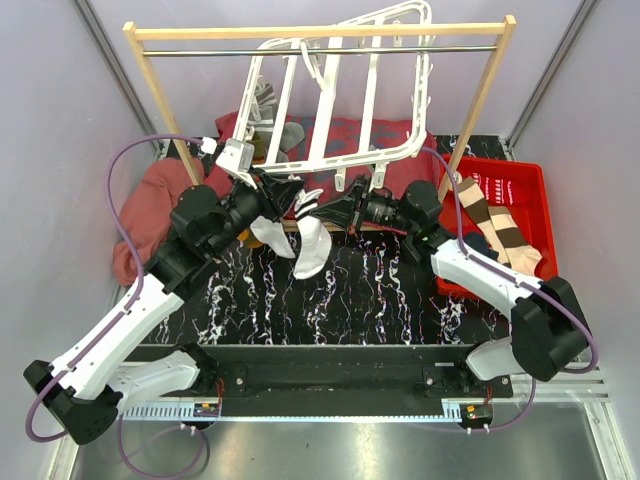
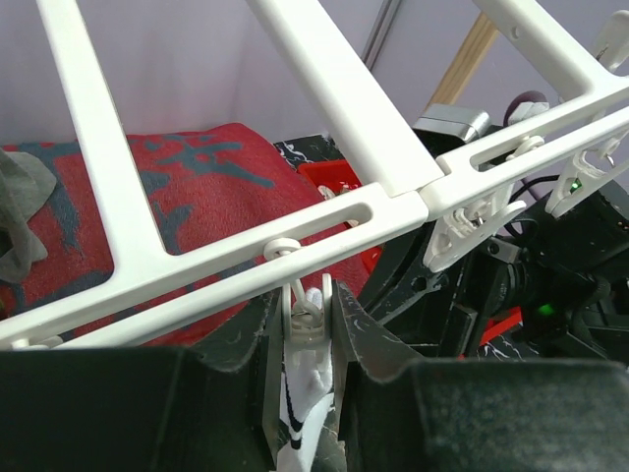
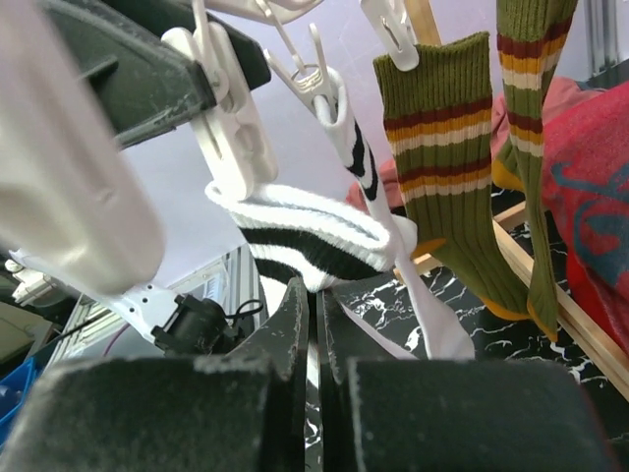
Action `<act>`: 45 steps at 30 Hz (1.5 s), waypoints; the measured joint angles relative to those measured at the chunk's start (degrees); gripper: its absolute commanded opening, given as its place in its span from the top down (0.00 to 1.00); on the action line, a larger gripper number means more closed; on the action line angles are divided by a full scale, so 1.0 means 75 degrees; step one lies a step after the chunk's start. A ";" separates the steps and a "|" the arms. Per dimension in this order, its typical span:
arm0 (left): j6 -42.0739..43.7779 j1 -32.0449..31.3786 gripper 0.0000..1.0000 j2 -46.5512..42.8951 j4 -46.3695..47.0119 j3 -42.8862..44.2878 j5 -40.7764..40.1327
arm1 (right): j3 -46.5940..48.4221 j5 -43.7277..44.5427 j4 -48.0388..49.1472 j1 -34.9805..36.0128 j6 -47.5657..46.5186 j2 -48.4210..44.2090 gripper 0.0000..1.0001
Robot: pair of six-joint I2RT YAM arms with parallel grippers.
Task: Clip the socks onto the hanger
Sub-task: Clamp the sock onto the hanger.
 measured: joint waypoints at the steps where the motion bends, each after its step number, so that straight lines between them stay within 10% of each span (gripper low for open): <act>1: -0.0006 0.0003 1.00 0.0000 0.0003 0.0000 0.0020 | 0.0041 -0.0020 0.0058 0.0000 0.0035 0.0067 1.00; 45: 0.0329 0.0047 1.00 0.0061 -0.0052 0.0000 -0.0294 | 0.0306 -0.0673 0.0265 0.0000 0.0382 -0.0015 1.00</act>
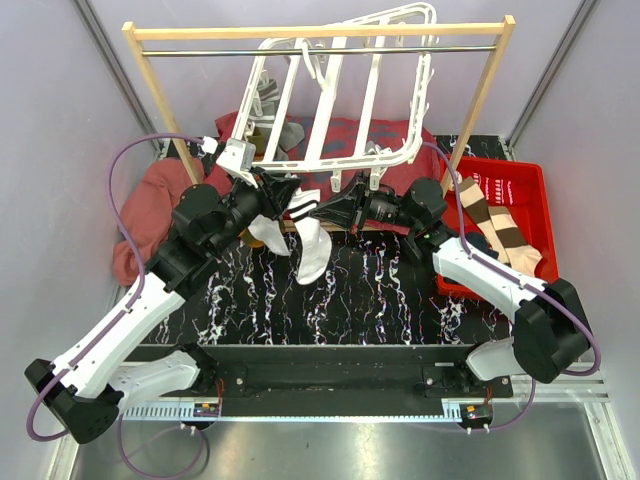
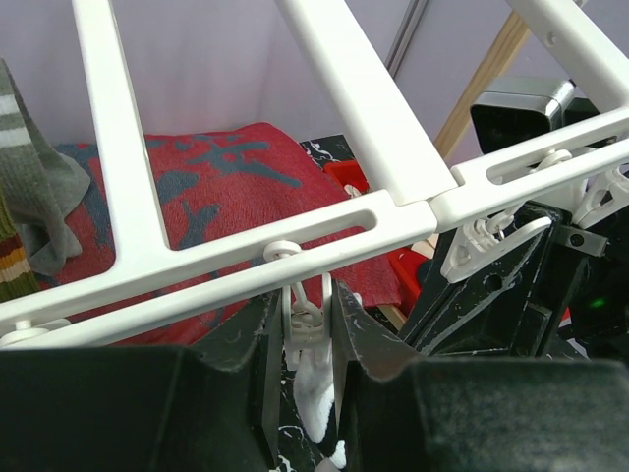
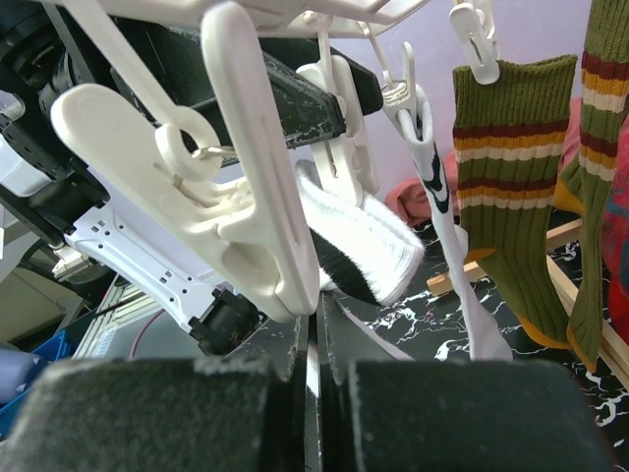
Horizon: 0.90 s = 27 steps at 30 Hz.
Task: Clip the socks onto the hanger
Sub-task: Clamp the sock onto the hanger.
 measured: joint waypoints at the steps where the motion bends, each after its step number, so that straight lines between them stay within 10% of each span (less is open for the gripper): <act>1: -0.0006 0.0003 1.00 0.0000 0.0000 0.0000 0.0020 | 0.0000 0.0003 0.0000 0.0000 -0.0006 0.0000 1.00; 18: -0.0093 0.0012 0.98 0.0050 0.0017 0.0000 0.0210 | 0.0070 0.0105 0.0163 0.0000 -0.0277 0.0003 1.00; 27: -0.0157 0.0029 0.45 0.0058 0.0017 0.0000 0.0286 | 0.0248 0.0248 0.0157 0.0000 -0.0516 0.0009 0.97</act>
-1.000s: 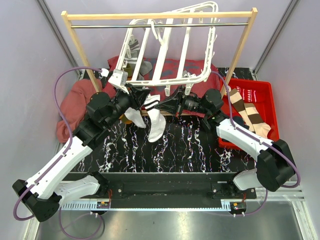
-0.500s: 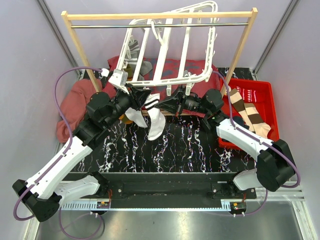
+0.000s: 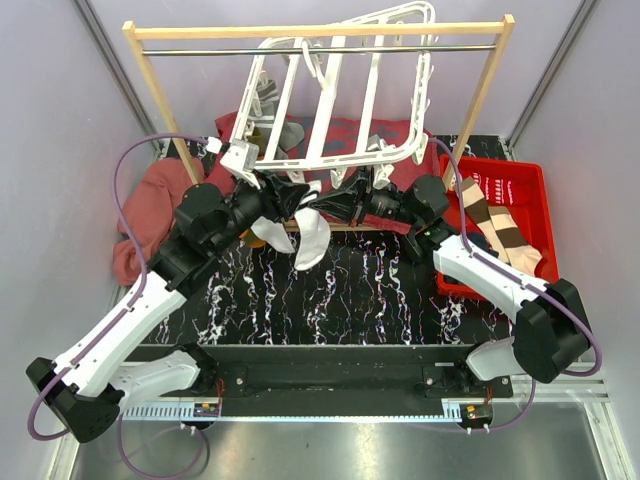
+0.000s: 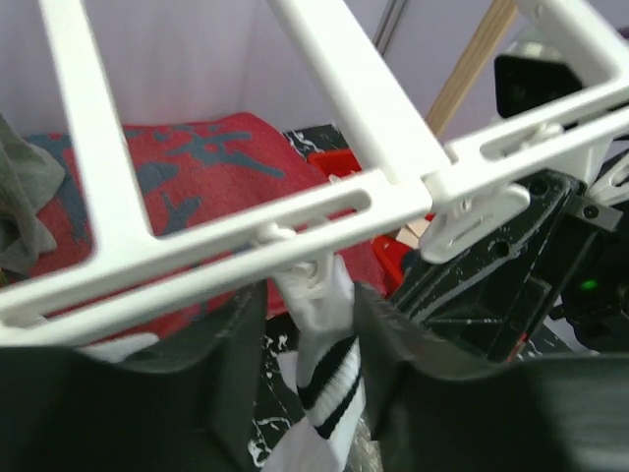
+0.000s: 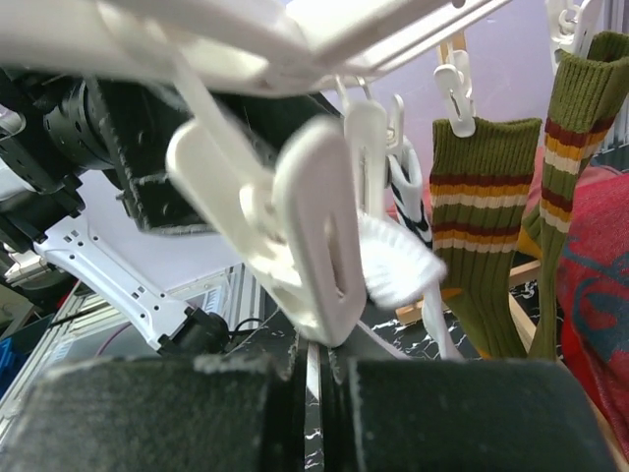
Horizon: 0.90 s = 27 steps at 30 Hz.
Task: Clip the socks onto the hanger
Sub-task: Clamp the sock onto the hanger.
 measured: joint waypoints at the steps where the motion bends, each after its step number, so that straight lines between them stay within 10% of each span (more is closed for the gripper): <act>1: -0.0026 0.0000 0.41 -0.0003 -0.0067 0.0000 0.0050 | 0.0000 0.0020 0.0000 0.0000 -0.0023 0.0000 0.95; 5: -0.0076 0.0020 0.24 -0.0009 -0.0245 -0.0003 0.0143 | 0.0000 0.0032 -0.0003 0.0000 -0.0076 0.0020 0.86; 14: -0.0134 0.0224 0.22 -0.0254 -0.0283 -0.0017 0.0149 | -0.0023 0.0178 -0.0047 0.0000 -0.0195 0.0044 0.42; 27: -0.0391 0.0207 0.20 -0.0743 -0.0915 -0.0017 0.0131 | -0.1722 0.1329 -0.0332 0.0000 -0.0609 -0.1049 0.24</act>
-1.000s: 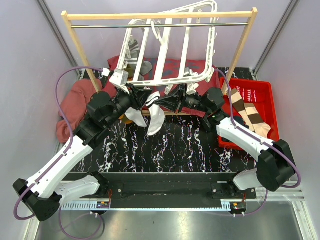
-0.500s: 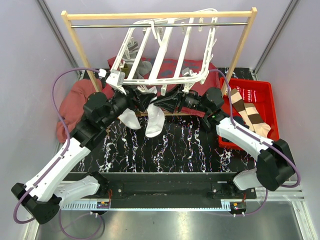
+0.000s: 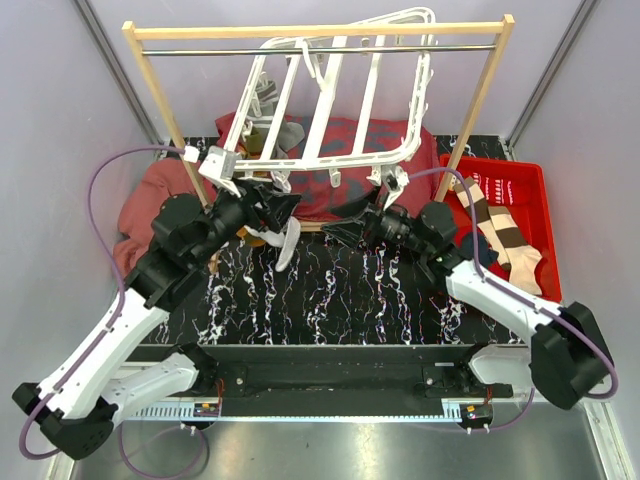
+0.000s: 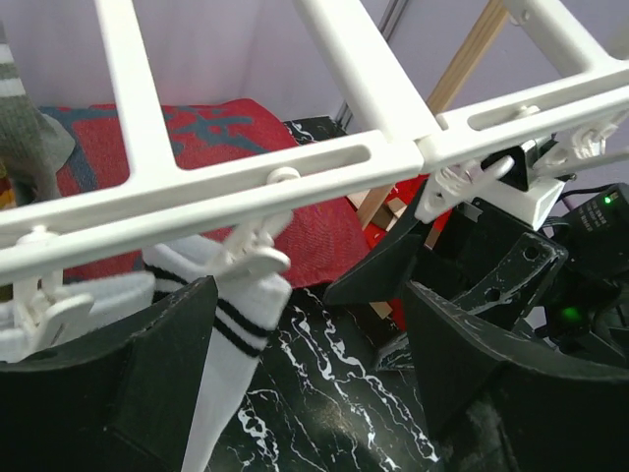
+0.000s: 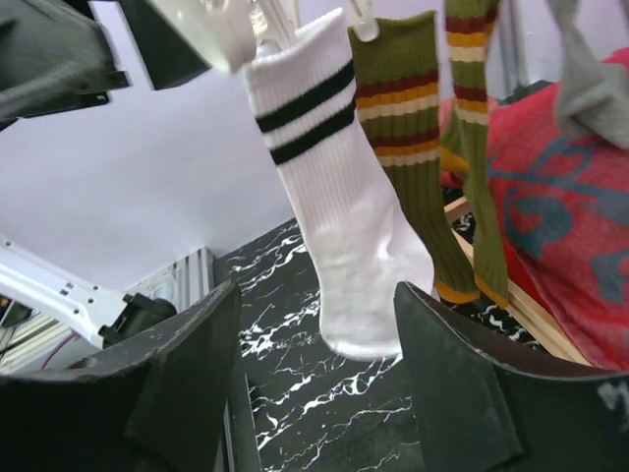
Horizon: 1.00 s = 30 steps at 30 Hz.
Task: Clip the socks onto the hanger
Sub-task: Clamp the sock onto the hanger, then open the clamp at the hanger.
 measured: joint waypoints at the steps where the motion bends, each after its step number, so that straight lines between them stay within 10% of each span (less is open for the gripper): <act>1: -0.0038 -0.0044 0.20 -0.0128 -0.0102 0.0000 -0.0055 | -0.0128 0.0111 -0.0009 0.0000 -0.0023 -0.0128 0.24; 18: 0.0163 -0.3229 0.19 0.0417 -0.0740 0.1107 -0.2311 | -0.1708 0.1830 -0.1262 0.0061 -0.0979 -0.3314 0.16; 30: 0.0076 -0.3398 0.19 0.1026 -0.0632 0.1378 -0.3477 | -0.0667 0.3719 -0.2052 0.1647 -0.3529 -0.2917 0.15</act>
